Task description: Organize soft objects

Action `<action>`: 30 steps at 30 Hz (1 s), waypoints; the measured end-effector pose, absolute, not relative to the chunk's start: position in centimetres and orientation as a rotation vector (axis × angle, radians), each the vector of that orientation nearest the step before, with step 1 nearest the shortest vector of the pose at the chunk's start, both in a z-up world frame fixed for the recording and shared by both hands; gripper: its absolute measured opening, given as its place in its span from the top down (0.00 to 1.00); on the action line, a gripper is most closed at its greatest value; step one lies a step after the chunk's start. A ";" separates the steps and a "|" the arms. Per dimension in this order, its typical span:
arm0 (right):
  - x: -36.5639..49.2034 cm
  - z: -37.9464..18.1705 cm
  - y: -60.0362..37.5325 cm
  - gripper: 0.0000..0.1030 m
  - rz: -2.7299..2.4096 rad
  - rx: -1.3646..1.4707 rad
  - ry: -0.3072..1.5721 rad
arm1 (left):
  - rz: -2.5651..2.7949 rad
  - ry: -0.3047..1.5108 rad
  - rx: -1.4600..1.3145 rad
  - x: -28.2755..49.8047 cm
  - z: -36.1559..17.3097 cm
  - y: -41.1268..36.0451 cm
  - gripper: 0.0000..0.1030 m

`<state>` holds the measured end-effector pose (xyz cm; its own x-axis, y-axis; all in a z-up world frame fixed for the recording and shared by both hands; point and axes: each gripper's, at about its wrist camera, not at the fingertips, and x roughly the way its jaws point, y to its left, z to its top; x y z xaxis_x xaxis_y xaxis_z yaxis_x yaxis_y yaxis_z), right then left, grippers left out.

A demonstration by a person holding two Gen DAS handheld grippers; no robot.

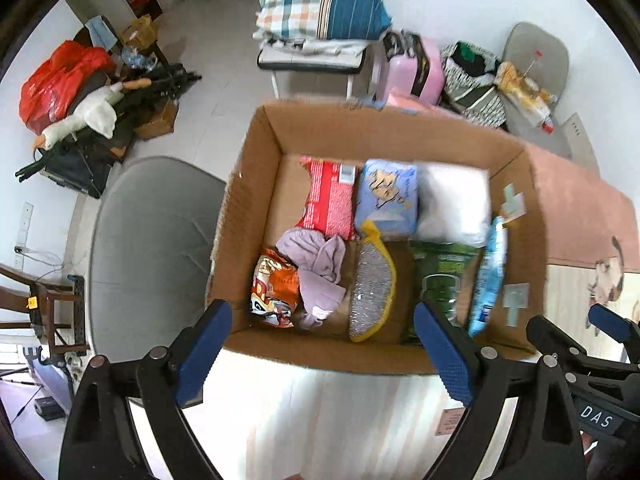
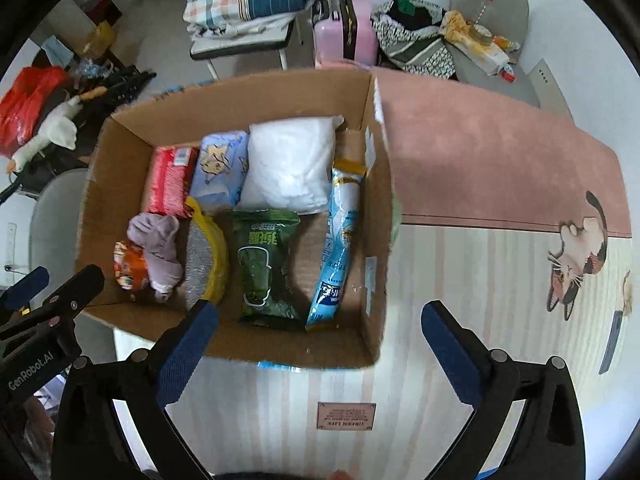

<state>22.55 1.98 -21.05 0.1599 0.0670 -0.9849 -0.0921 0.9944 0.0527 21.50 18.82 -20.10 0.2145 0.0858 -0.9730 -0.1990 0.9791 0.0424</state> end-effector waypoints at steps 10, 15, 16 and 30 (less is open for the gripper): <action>16.1 -9.9 0.4 0.00 0.158 -0.033 1.230 | 0.177 1.179 -0.092 16.2 -9.9 17.2 0.09; 12.7 -4.8 -0.5 0.00 0.173 -0.029 1.155 | 0.162 1.127 -0.100 13.2 -6.1 16.7 0.09; 12.2 -4.1 -0.7 0.00 0.178 -0.024 1.147 | 0.155 1.120 -0.105 12.7 -5.5 16.6 0.09; 6.4 2.9 -2.0 0.00 0.174 -0.029 1.037 | 0.165 1.028 -0.086 7.2 0.4 15.2 0.09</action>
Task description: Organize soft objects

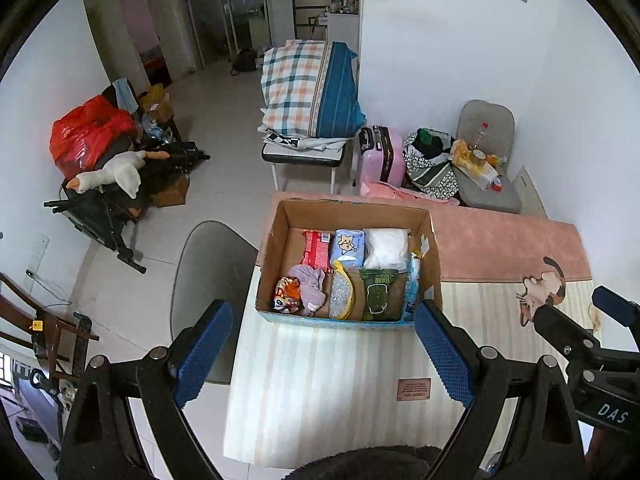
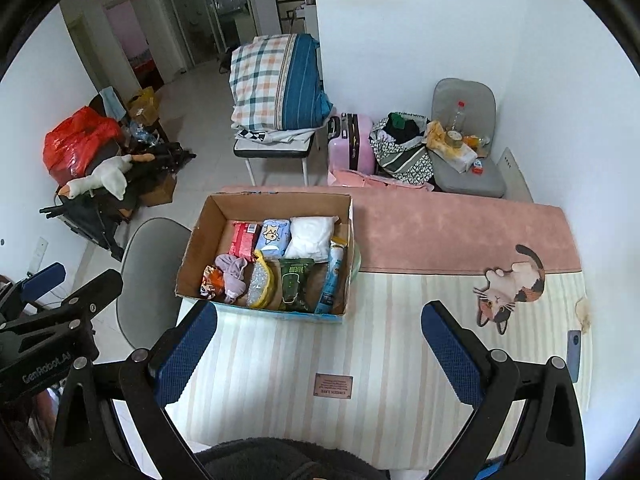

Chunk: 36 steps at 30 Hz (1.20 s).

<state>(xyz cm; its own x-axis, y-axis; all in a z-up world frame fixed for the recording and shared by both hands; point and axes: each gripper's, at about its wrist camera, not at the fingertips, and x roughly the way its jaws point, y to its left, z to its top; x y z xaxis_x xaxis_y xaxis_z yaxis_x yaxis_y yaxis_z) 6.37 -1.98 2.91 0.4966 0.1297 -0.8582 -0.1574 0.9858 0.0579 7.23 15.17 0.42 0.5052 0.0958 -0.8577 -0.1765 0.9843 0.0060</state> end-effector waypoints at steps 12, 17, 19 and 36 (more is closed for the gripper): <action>5.8 4.2 -2.0 0.00 0.091 -0.071 0.980 | 0.182 1.013 -0.069 7.1 0.8 15.2 0.00; 6.3 3.7 -1.7 0.00 0.083 -0.076 0.988 | 0.180 1.008 -0.087 7.3 0.5 15.6 0.00; 6.4 3.5 -1.5 0.00 0.082 -0.082 0.991 | 0.178 1.013 -0.086 7.4 0.3 15.7 0.00; 6.9 3.0 -1.7 0.00 0.071 -0.082 1.003 | 0.178 1.016 -0.092 7.4 -0.2 15.8 0.00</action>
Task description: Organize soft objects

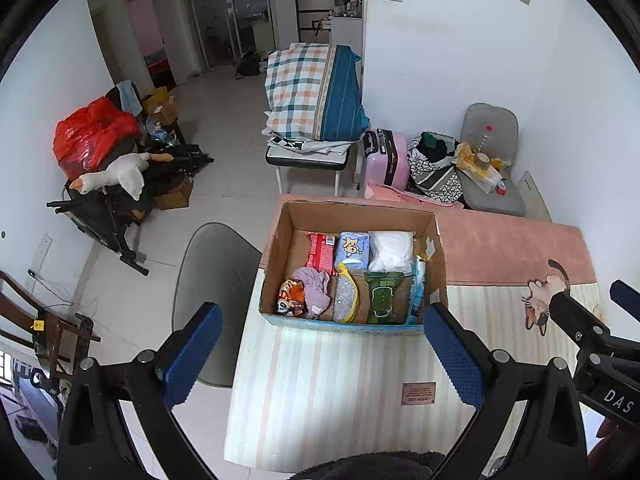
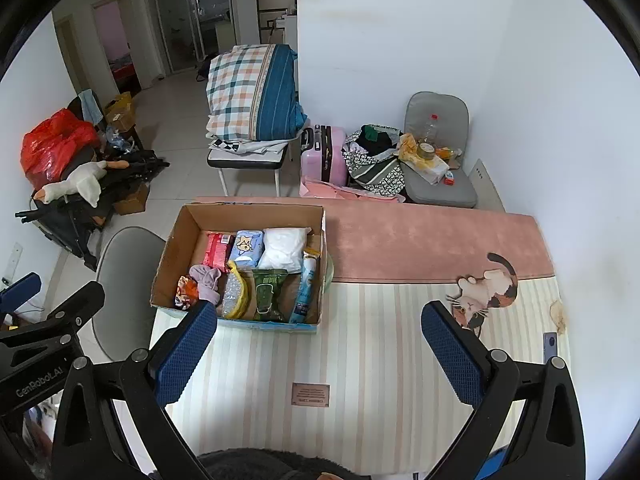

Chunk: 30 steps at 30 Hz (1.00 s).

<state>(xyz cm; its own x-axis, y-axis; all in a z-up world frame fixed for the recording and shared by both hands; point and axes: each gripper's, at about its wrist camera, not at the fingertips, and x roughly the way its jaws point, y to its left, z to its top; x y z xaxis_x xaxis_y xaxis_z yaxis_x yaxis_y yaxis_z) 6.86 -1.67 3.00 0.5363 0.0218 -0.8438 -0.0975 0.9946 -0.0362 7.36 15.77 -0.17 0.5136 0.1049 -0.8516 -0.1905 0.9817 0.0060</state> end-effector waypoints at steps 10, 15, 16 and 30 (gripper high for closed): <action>7.0 2.7 -1.9 0.00 0.061 -0.088 1.001 | 0.172 1.023 -0.097 7.4 -0.3 15.9 0.00; 7.0 2.6 -2.1 0.00 0.062 -0.088 1.003 | 0.170 1.023 -0.095 7.5 -0.3 16.0 0.00; 6.9 2.6 -2.1 0.00 0.061 -0.089 1.003 | 0.170 1.023 -0.094 7.5 -0.3 16.0 0.00; 6.6 2.4 -2.1 0.00 0.048 -0.088 0.997 | 0.156 1.019 -0.089 7.7 -0.2 16.0 0.00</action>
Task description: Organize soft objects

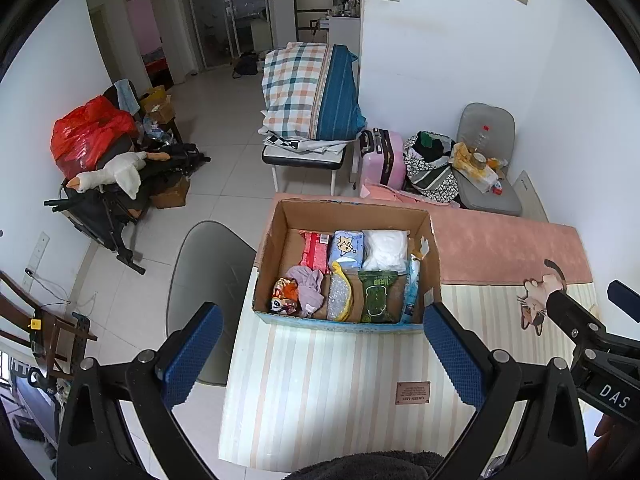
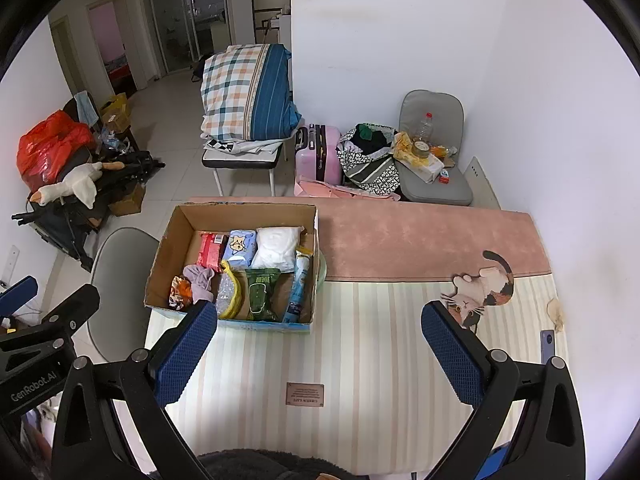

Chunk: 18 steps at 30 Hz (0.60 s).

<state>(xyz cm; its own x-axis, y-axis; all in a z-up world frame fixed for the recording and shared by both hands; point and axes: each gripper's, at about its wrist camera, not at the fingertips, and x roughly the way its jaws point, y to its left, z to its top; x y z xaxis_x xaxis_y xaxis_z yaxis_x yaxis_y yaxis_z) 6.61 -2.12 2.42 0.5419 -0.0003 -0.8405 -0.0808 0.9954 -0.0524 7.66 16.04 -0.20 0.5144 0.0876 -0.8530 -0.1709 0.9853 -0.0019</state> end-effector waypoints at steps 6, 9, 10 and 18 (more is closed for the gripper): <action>6.6 2.6 -2.3 0.00 0.044 -0.083 0.995 | 0.152 1.018 -0.087 7.7 -0.1 16.1 0.00; 6.5 2.7 -2.4 0.00 0.042 -0.079 0.992 | 0.149 1.014 -0.082 7.9 0.2 16.3 0.00; 6.5 2.7 -2.4 0.00 0.041 -0.081 0.992 | 0.149 1.014 -0.083 7.9 0.2 16.3 0.00; 6.5 3.2 -2.6 0.00 0.032 -0.076 0.982 | 0.150 1.011 -0.079 7.9 0.3 16.4 0.00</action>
<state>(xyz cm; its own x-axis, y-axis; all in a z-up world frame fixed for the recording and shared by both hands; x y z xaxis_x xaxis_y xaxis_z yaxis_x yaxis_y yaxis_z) 6.48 -2.60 3.21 0.5547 -0.0071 -0.8320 -0.0618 0.9969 -0.0497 7.91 16.37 0.26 0.5215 0.0886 -0.8486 -0.1622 0.9868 0.0034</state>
